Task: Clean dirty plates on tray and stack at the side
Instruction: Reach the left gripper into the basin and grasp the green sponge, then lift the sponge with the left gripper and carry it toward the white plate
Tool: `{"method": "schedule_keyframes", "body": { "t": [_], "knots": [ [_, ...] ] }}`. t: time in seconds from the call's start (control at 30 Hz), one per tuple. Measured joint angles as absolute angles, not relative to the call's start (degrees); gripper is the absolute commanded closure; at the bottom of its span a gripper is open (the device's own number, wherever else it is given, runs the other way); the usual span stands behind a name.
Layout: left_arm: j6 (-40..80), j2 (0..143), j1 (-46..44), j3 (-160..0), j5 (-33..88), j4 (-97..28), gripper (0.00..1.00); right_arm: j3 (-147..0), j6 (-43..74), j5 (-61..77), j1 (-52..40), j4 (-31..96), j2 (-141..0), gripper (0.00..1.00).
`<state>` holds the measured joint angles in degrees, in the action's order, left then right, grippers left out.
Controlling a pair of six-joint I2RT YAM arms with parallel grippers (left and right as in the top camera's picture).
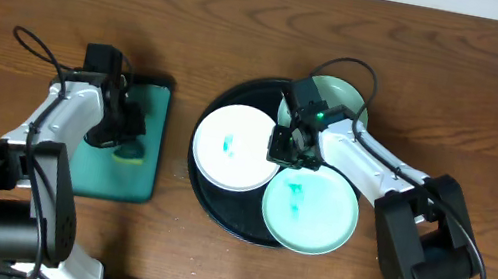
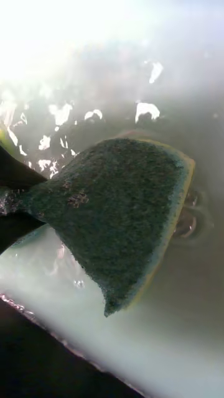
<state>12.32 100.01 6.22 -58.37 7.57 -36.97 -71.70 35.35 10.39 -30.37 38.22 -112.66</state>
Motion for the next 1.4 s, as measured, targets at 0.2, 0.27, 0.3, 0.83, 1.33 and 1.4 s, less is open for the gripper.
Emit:
{"method": "schedule_keyframes", "body": {
  "t": [0.2,0.27,0.3,0.83,1.33,1.4],
  "knots": [
    [12.29,92.47,6.22,-58.37,8.1,-39.16,0.93,-71.9,35.38,10.55,-30.37,39.07,-112.68,0.99],
    [12.16,86.46,6.22,-58.37,8.25,-39.11,0.93,-71.9,35.38,10.57,-30.37,39.13,-112.68,0.99],
    [12.05,83.37,6.22,-58.39,8.25,-39.07,0.93,-71.9,35.38,10.59,-30.37,39.18,-112.68,0.99],
    [5.52,51.48,6.22,-58.76,8.64,-35.55,0.93,-71.92,35.38,10.72,-30.37,39.16,-112.73,0.99],
    [3.84,51.16,6.22,-58.76,8.67,-35.55,0.93,-71.92,35.38,10.72,-30.37,39.13,-112.73,0.99],
    [3.73,51.16,6.22,-58.76,8.67,-35.55,0.93,-71.92,35.38,10.7,-30.37,39.13,-112.73,0.99]
  ]
}}
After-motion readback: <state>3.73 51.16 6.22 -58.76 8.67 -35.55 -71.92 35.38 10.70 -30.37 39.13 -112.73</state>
